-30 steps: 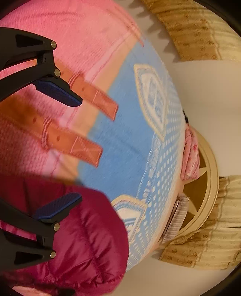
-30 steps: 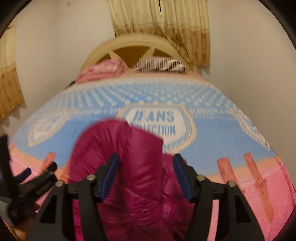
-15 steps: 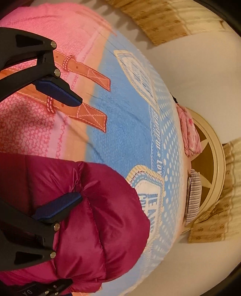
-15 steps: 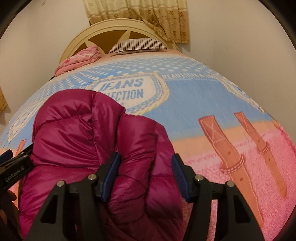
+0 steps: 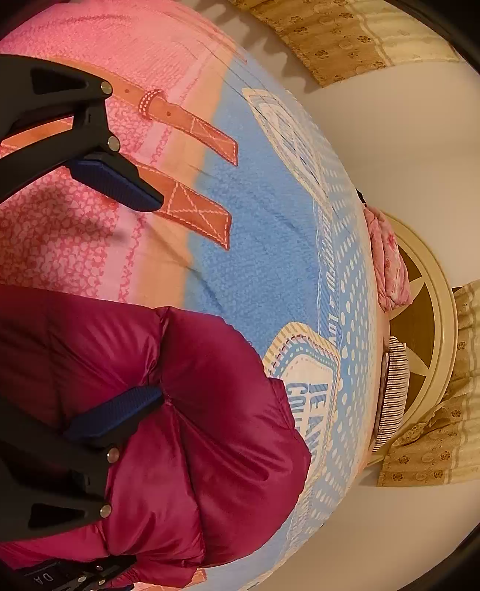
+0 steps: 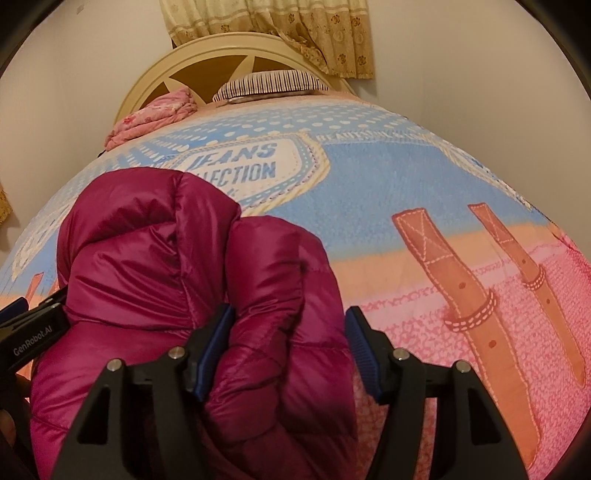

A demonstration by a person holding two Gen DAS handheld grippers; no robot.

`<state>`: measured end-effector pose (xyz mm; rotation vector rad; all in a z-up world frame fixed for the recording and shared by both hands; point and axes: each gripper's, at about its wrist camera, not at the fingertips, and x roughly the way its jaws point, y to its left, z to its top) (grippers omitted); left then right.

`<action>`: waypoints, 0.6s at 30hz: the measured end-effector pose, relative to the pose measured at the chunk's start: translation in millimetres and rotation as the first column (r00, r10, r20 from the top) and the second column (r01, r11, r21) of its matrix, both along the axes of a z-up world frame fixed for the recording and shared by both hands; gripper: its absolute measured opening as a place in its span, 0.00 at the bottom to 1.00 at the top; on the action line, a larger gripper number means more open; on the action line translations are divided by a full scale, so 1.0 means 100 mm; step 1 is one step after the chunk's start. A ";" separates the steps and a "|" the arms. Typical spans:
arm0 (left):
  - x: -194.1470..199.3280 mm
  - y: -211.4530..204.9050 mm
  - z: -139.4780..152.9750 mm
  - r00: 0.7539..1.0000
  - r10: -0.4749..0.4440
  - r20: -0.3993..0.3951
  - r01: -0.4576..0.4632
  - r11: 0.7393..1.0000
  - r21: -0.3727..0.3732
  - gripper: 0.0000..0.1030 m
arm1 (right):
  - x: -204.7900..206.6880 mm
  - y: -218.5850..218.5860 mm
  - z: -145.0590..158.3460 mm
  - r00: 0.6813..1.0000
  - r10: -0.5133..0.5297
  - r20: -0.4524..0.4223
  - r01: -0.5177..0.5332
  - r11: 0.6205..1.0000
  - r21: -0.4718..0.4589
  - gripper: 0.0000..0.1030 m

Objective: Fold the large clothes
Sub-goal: 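Grasp the folded jacket bundle with the right gripper, then grasp the magenta jacket bundle with the left gripper while the right gripper holds it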

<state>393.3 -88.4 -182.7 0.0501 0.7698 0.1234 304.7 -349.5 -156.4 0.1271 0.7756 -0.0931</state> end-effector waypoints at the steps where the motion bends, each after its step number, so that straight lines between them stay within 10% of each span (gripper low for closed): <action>1: 0.00 0.00 -0.01 1.000 0.000 -0.001 0.000 1.000 -0.003 0.93 | 0.01 -0.01 -0.01 1.000 -0.001 -0.002 0.001 1.000 0.000 0.62; 18: -0.25 0.21 0.02 0.996 -0.078 -0.042 0.069 0.981 -0.182 0.93 | 0.07 -0.05 -0.13 0.999 -0.004 -0.044 0.005 1.000 0.027 0.67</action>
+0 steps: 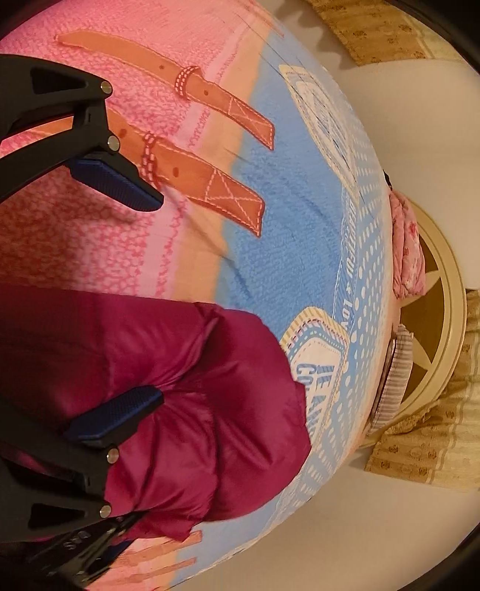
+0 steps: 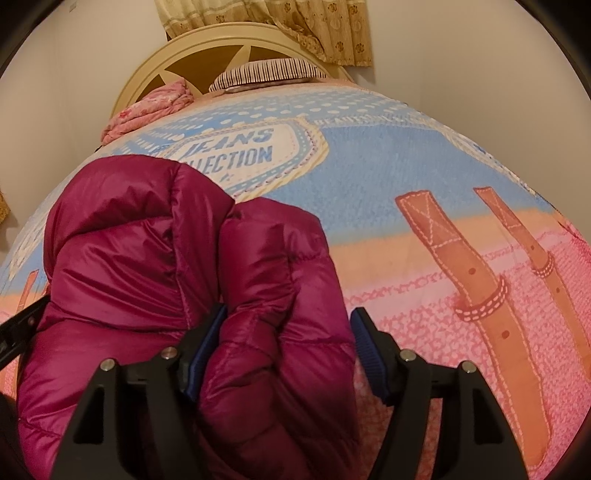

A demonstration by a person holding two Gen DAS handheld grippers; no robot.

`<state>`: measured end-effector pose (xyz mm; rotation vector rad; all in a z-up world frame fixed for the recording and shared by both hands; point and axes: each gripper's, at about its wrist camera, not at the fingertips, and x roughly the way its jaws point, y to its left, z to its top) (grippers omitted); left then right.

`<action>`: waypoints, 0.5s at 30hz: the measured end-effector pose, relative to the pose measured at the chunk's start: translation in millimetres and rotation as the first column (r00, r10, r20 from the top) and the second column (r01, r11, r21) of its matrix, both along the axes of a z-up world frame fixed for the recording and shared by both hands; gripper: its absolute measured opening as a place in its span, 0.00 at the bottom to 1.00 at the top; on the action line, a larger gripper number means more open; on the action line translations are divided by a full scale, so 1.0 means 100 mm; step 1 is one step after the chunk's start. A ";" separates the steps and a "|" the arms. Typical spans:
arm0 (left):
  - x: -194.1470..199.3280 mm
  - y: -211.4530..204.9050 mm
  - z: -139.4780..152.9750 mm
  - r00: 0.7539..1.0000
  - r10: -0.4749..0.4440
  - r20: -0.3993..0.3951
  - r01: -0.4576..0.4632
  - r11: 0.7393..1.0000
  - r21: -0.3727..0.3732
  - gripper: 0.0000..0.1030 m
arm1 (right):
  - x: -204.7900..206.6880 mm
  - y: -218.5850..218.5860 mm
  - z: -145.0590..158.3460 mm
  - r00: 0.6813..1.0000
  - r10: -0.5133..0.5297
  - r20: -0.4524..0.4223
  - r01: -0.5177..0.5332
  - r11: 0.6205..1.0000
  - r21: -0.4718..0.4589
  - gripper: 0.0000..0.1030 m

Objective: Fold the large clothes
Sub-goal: 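Grasp the magenta jacket bundle with the left gripper while the right gripper holds it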

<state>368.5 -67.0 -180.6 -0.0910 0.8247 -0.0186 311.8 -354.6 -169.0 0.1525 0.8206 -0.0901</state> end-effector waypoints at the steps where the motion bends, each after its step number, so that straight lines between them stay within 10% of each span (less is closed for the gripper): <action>1: -0.04 -0.01 0.00 1.000 -0.007 0.005 0.007 1.000 0.006 0.93 | 0.00 -0.01 0.00 1.000 0.000 -0.002 0.000 1.000 0.003 0.67; 15: -0.15 -0.09 -0.10 0.997 -0.065 0.031 0.064 0.998 0.028 0.94 | 0.01 -0.03 -0.02 1.000 0.005 -0.017 -0.005 1.000 0.015 0.68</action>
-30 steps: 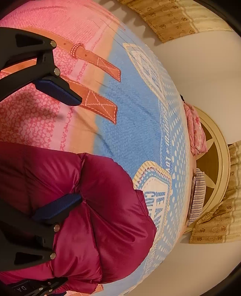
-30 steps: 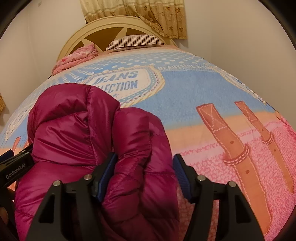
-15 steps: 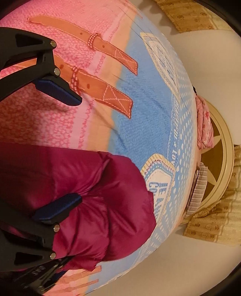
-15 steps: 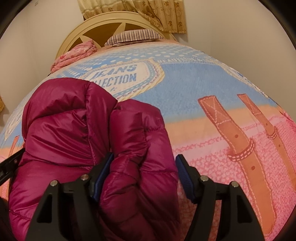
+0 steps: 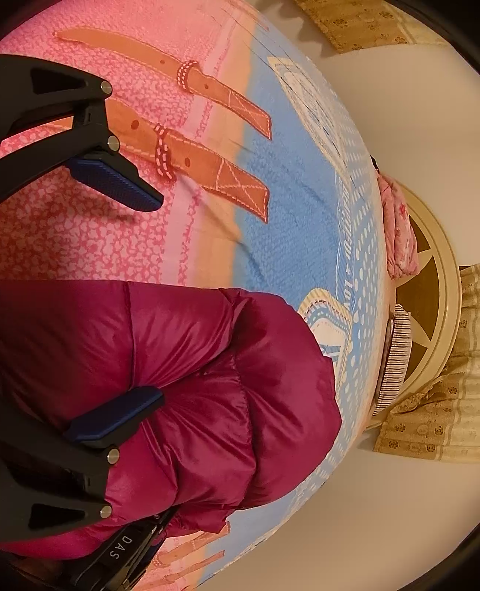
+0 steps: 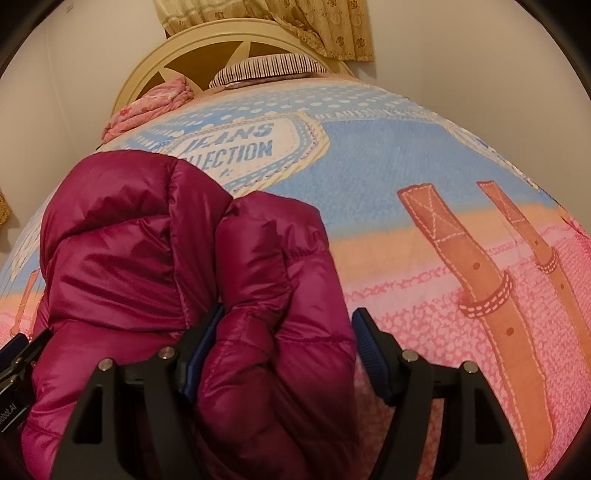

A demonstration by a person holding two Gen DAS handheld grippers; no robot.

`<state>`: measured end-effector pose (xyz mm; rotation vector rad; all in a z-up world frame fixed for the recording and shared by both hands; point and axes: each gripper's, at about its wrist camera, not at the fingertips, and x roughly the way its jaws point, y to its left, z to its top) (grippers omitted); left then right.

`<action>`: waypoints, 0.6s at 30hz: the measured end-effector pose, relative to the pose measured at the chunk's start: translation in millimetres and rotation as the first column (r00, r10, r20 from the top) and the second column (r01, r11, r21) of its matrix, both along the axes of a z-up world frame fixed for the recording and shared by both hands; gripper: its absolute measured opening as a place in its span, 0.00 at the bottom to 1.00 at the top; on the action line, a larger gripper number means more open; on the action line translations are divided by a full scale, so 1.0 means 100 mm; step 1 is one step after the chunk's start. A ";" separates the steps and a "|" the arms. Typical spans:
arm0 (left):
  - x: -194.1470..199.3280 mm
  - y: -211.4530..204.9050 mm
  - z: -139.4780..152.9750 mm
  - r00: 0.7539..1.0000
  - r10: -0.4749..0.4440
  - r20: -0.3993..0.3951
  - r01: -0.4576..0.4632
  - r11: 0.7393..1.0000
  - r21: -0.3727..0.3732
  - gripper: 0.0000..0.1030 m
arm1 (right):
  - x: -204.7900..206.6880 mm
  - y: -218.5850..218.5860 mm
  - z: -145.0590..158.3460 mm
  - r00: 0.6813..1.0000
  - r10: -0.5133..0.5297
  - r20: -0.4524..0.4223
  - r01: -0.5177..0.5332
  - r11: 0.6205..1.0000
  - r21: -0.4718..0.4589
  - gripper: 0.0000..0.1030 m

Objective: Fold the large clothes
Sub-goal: 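Grasp the magenta jacket bundle with the left gripper while the right gripper holds it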

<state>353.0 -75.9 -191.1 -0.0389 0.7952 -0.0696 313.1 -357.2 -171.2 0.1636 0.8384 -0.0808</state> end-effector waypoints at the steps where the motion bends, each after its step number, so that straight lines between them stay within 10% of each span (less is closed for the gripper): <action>1: 0.00 0.00 -0.01 1.000 0.000 0.002 0.000 1.000 0.003 0.94 | 0.00 0.00 0.00 1.000 0.001 -0.001 -0.001 1.000 0.001 0.68; 18: 0.06 -0.01 -0.08 1.000 -0.015 -0.026 0.015 1.000 -0.025 0.94 | 0.02 -0.02 -0.02 1.000 0.007 -0.010 -0.007 1.000 0.008 0.69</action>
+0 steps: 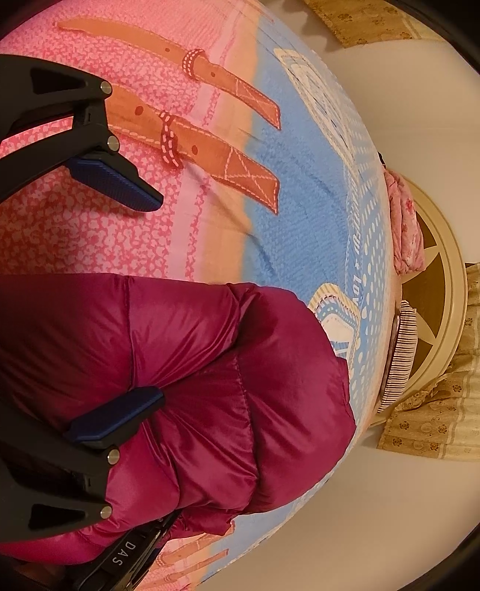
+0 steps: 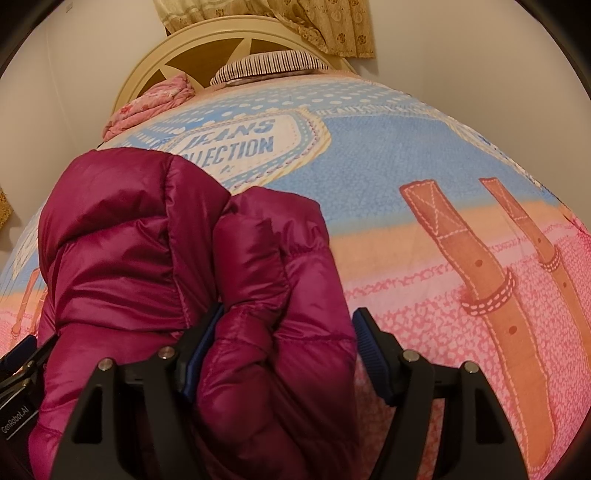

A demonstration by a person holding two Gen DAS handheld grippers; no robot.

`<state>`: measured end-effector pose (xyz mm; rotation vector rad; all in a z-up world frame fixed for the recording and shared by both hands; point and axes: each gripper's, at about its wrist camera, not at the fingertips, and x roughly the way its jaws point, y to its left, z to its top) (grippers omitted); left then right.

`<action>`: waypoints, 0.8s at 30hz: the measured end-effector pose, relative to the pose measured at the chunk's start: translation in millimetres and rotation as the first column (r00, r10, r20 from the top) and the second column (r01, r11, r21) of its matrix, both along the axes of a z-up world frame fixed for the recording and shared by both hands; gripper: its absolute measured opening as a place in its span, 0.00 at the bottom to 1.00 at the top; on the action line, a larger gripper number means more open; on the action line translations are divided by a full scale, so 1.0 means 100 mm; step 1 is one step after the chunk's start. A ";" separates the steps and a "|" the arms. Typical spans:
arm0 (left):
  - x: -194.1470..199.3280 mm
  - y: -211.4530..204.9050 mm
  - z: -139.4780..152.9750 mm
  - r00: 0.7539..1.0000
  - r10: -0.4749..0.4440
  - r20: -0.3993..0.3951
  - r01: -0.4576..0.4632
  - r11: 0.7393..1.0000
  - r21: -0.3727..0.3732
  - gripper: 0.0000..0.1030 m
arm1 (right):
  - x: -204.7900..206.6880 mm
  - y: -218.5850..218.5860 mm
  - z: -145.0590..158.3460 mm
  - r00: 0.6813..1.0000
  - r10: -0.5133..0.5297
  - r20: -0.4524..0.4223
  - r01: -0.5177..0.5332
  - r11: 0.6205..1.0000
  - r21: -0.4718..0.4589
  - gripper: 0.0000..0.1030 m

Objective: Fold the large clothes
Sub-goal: 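Grasp the magenta jacket bundle with the left gripper while the right gripper holds it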

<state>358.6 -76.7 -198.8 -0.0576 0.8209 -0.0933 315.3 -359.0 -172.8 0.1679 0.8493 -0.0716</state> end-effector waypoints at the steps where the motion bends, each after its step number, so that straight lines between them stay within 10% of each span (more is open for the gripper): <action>1: 0.01 0.00 -0.01 1.000 0.000 -0.001 0.000 1.000 -0.002 0.94 | 0.00 0.00 0.00 1.000 0.000 -0.001 0.000 1.000 0.001 0.69; 24: 0.04 0.00 -0.04 0.999 -0.048 -0.007 0.048 0.999 -0.016 0.94 | -0.04 -0.08 -0.01 1.000 0.023 0.002 -0.023 0.998 0.055 0.70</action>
